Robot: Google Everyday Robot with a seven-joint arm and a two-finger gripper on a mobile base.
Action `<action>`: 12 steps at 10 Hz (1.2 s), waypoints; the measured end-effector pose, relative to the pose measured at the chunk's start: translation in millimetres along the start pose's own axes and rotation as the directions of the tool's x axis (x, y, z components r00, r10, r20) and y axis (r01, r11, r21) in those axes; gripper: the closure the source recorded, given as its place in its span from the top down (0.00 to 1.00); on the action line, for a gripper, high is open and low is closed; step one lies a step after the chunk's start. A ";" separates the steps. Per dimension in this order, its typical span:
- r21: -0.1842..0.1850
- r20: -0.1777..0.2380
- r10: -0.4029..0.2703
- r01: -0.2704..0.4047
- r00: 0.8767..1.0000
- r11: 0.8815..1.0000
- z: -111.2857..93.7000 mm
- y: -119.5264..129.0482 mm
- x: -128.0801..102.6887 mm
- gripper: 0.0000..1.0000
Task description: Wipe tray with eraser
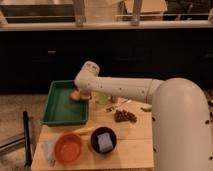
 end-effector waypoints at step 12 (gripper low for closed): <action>0.071 0.175 -0.178 0.168 0.968 0.983 36.4 -80.0 -67.1 0.03</action>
